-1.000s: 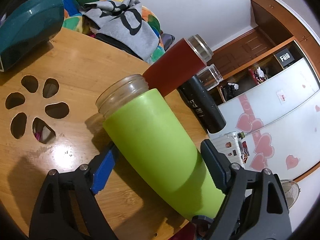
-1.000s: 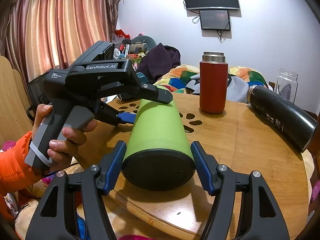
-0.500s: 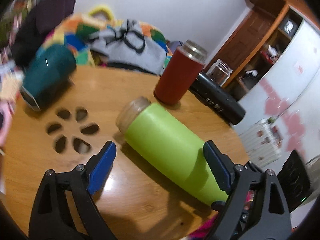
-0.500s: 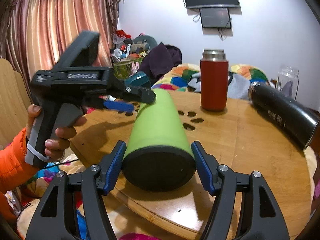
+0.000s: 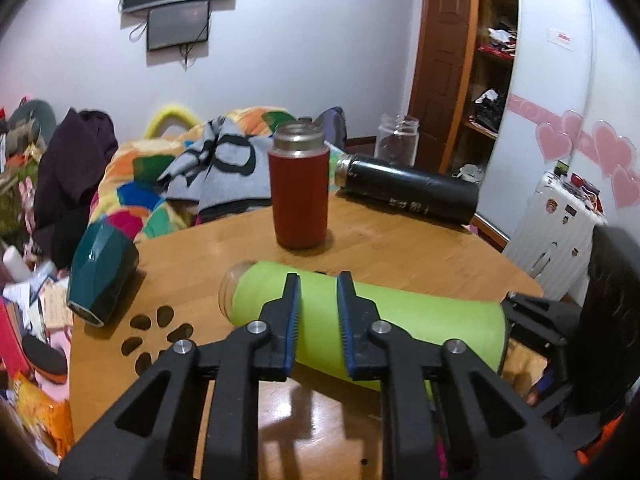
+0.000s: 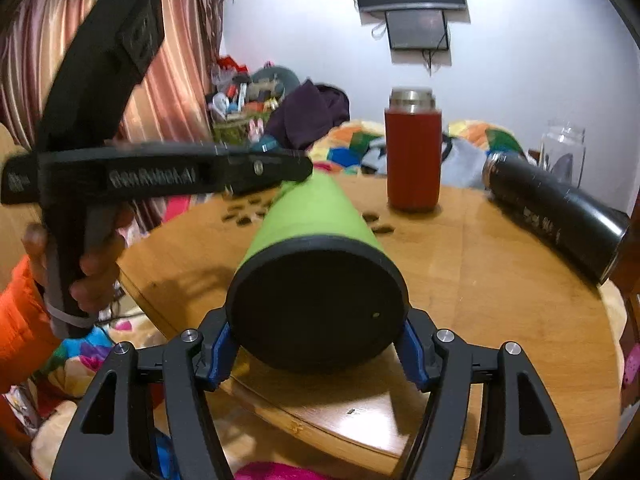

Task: Flip cup upside down
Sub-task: 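Rotate the bottle base-up with the right gripper and stand it mouth-down on the table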

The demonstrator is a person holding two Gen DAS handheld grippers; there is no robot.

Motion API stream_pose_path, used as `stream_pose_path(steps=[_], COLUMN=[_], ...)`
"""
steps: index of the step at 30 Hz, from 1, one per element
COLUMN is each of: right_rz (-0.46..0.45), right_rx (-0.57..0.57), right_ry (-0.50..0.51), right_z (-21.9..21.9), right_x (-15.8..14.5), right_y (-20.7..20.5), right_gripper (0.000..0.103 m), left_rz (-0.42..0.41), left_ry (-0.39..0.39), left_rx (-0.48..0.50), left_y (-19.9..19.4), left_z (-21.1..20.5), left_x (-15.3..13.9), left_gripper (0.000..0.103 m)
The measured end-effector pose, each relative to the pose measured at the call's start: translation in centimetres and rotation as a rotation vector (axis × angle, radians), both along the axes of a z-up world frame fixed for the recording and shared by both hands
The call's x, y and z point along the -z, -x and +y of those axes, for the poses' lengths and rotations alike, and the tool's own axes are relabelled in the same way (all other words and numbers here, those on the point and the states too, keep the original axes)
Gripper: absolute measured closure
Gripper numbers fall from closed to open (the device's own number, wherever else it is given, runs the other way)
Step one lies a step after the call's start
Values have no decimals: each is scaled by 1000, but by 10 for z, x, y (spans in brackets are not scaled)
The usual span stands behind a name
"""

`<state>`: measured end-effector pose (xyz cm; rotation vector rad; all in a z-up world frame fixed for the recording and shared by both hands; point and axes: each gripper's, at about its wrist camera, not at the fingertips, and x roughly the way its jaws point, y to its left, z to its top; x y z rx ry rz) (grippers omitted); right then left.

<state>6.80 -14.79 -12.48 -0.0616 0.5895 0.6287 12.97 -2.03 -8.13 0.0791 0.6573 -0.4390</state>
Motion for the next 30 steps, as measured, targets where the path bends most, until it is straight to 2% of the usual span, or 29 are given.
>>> stream_pose_path(steps=[8, 14, 24, 30], right_rz=[-119, -166, -180, -154], right_rx=[36, 41, 25, 40], right_ry=[-35, -73, -34, -48], right_z=[-7, -7, 18, 19], right_x=[-43, -68, -80, -80], right_y=[14, 10, -10, -26], right_gripper=[41, 41, 41, 41], left_rz=[-31, -43, -61, -63], left_ry=[34, 62, 121, 109], left_rx=[18, 23, -5, -28], left_y=[9, 10, 4, -3], left_z=[5, 6, 22, 24], left_x=[-17, -23, -36, -34], left_gripper=[88, 89, 90, 90])
